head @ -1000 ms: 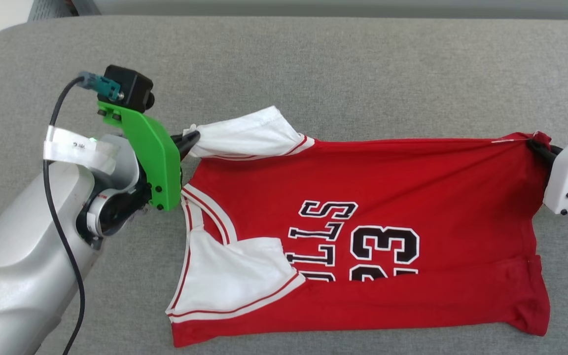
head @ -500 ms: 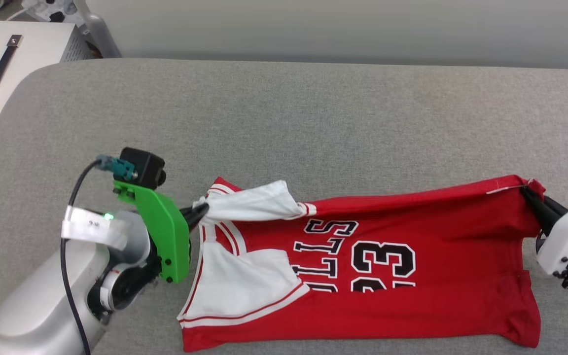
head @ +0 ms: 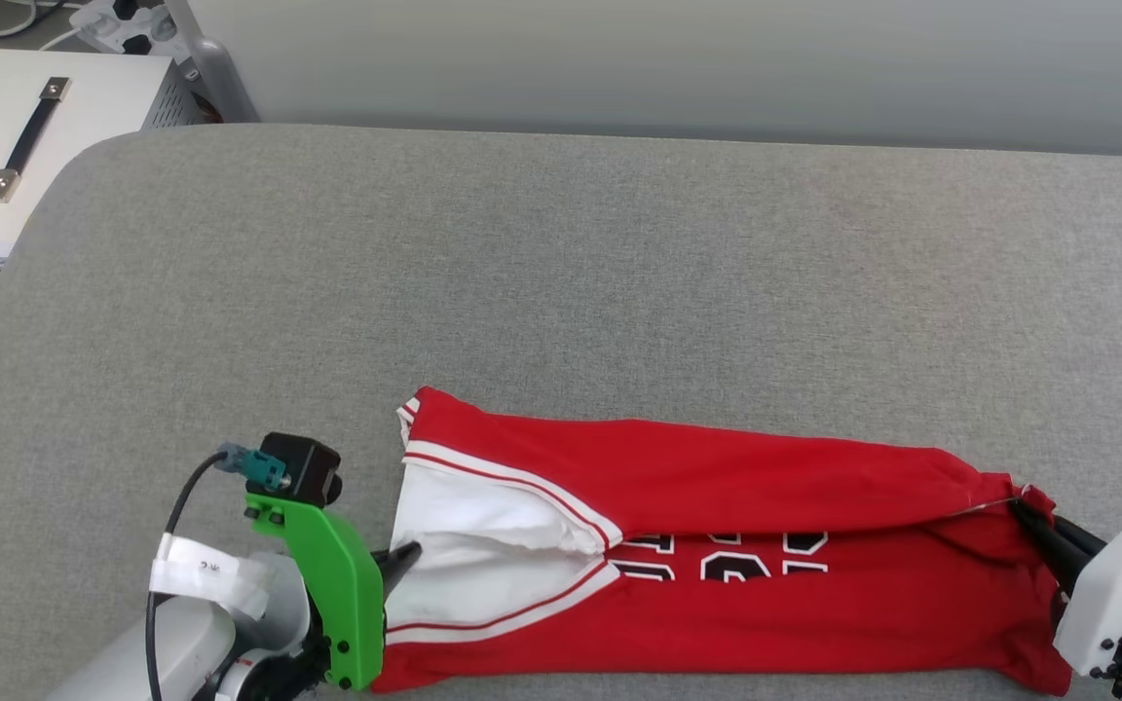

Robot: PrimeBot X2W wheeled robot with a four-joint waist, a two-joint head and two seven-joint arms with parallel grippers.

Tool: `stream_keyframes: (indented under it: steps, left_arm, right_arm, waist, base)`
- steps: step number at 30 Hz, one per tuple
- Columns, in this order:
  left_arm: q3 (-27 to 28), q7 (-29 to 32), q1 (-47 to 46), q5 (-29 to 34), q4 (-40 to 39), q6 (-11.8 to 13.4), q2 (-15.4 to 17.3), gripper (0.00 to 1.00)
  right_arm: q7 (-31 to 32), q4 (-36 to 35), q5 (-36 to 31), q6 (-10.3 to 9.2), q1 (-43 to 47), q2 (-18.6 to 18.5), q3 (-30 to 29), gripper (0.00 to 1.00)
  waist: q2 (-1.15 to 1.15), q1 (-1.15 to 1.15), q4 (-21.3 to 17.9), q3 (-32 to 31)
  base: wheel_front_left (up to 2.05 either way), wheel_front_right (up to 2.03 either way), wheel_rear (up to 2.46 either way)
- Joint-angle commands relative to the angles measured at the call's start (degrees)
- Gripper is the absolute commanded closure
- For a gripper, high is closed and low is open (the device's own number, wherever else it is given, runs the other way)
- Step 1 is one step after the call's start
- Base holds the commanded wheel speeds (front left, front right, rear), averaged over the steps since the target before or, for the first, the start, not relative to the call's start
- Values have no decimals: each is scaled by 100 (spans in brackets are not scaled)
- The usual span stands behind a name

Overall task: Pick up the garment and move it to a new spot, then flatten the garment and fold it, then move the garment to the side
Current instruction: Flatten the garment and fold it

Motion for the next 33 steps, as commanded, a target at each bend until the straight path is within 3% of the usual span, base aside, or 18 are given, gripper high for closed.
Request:
stream_keyframes:
  steps: [1, 16, 17, 18, 19, 20, 28, 33]
  left_arm:
    - [-100, 45, 140, 36, 17, 45, 29, 100]
    - [-437, 191, 245, 181, 281, 22, -69, 100]
    - [-455, 196, 245, 188, 297, 16, -82, 100]
    - [-474, 194, 246, 197, 317, 11, -100, 96]
    - [-485, 192, 248, 202, 332, 7, -112, 68]
    - [-498, 187, 251, 209, 352, 4, -125, 0]
    - [-453, -163, 358, 238, 374, -46, -216, 0]
    - [-180, -762, 422, 263, 263, -37, -263, 0]
  right_arm:
    - [-18, 22, 24, -8, 136, -98, 114, 100]
    - [-24, 204, -204, -8, 114, -426, 731, 100]
    - [1, 240, -192, -8, 109, -419, 754, 84]
    - [20, 275, -176, -8, 96, -407, 773, 0]
    - [32, 308, -155, -8, 87, -393, 774, 0]
    - [36, 343, -140, -8, 76, -379, 775, 0]
    - [224, 245, 70, -8, 168, -368, 671, 0]
    - [517, -122, 279, -8, 328, -301, 303, 0]
  waist:
    - [0, 0, 3, -2]
    - [0, 0, -43, 12]
    - [0, 0, -43, 13]
    - [0, 0, -43, 11]
    - [0, 0, -44, 6]
    - [0, 0, -44, -8]
    - [0, 0, -52, -285]
    - [0, 0, -68, -432]
  base:
    - [0, 0, 0]
    - [0, 0, 0]
    - [0, 0, 0]
    - [0, 0, 0]
    - [0, 0, 0]
    - [0, 0, 0]
    - [0, 0, 0]
    - [0, 0, 0]
